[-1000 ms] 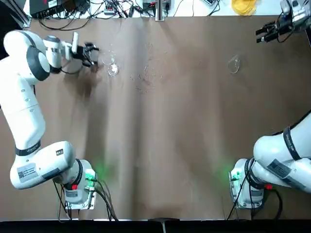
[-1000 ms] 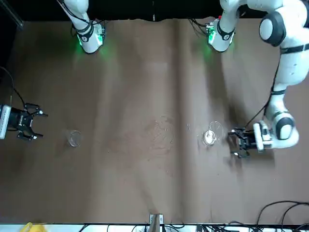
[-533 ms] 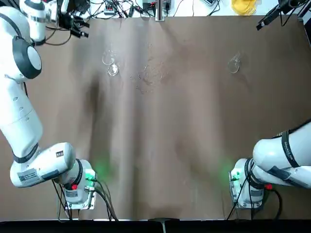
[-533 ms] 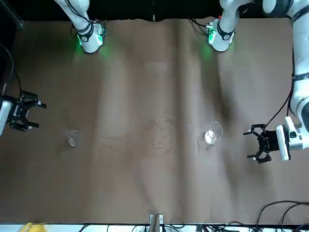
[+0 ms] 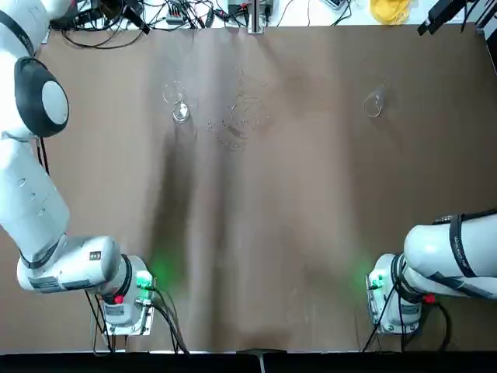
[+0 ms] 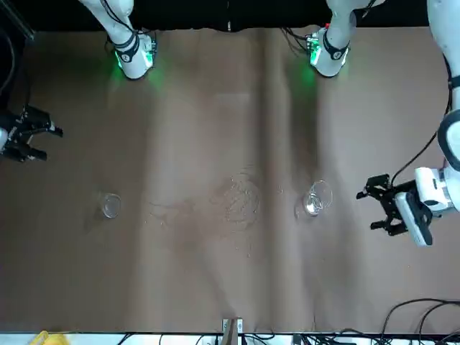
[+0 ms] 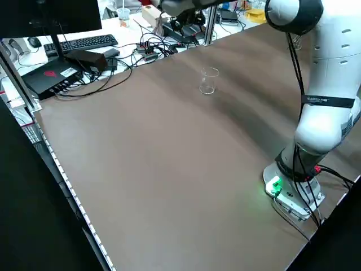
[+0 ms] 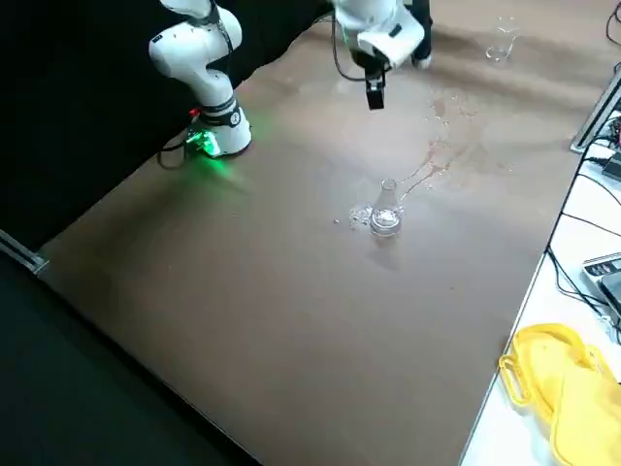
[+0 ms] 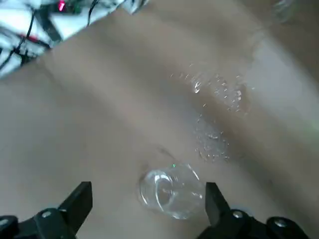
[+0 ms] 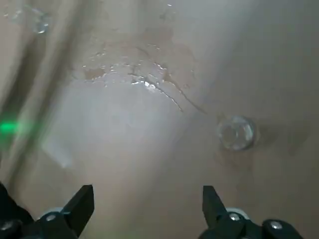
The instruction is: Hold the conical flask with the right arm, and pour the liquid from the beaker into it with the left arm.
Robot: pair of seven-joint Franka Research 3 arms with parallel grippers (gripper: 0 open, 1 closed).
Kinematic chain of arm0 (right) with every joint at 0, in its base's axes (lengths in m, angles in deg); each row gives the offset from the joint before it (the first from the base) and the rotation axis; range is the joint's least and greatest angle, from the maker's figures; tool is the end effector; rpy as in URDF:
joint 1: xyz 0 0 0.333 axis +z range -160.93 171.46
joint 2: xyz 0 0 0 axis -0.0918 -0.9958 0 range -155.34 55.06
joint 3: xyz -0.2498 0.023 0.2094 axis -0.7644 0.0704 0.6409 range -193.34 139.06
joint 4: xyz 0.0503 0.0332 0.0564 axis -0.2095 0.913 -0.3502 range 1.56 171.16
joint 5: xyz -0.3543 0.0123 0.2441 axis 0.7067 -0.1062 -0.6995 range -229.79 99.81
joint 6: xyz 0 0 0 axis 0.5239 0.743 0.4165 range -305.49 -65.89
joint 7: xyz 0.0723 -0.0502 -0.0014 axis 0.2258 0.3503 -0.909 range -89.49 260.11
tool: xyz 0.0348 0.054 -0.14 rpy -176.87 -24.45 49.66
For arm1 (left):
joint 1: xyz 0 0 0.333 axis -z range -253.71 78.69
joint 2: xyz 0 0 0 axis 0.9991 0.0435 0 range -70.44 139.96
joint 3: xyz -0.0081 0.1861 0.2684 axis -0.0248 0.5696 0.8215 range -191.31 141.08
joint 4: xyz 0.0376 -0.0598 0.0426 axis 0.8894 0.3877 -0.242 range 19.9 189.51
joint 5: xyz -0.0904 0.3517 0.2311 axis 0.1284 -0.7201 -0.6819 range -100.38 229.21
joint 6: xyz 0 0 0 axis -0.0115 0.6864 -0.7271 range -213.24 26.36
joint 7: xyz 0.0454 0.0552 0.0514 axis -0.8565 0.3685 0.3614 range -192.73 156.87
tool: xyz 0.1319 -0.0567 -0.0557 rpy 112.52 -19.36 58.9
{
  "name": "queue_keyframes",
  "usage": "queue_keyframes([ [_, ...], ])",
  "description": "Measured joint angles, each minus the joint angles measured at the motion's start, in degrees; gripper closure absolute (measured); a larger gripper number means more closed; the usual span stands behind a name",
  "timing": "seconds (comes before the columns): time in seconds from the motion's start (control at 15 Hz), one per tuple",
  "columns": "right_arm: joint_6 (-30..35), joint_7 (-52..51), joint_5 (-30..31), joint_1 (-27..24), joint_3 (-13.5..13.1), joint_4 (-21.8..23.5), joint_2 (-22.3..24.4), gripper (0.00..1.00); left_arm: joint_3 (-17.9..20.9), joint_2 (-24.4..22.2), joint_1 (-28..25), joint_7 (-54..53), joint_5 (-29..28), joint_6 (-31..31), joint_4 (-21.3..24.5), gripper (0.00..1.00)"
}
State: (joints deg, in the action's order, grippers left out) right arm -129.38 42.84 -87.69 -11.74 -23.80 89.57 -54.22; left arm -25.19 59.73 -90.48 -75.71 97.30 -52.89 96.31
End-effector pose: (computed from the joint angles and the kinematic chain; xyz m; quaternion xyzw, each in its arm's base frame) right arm 0.5943 -0.0834 0.5153 -0.9487 -0.2305 -0.0173 0.2156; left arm 0.7270 -0.0322 0.4019 0.8872 -0.3713 0.1112 0.2502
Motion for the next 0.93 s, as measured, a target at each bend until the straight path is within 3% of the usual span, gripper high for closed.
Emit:
queue_keyframes([
  [0.2, 0.05, 8.54, 4.95, 2.62, 0.03, -0.11, 3.05, 0.04, -0.09, -2.64, 3.0, 19.29, -9.36, -0.08, 0.17, 0.0],
  [0.4, -0.09, 16.59, 11.14, 7.1, 0.09, -0.53, 5.53, 0.04, -0.12, -5.35, 5.16, 35.7, -14.84, 0.47, 0.68, 0.0],
  [0.6, -0.06, 23.7, 13.4, 11.01, 0.22, -0.67, 8.09, 0.05, -0.15, -8.08, 7.23, 48.31, -21.2, 4.9, 1.03, 0.0],
  [0.8, 0.56, 27.52, 13.78, 11.57, 0.17, -0.67, 9.6, 0.03, -0.16, -11.06, 9.02, 59.16, -25.13, 9.75, 1.1, 0.0],
  [0.93, 1.85, 30.8, 13.94, 11.49, -0.3, -0.66, 9.85, 0.0, -0.19, -15.11, 10.09, 64.29, -28.34, 16.26, 1.16, 0.0],
])
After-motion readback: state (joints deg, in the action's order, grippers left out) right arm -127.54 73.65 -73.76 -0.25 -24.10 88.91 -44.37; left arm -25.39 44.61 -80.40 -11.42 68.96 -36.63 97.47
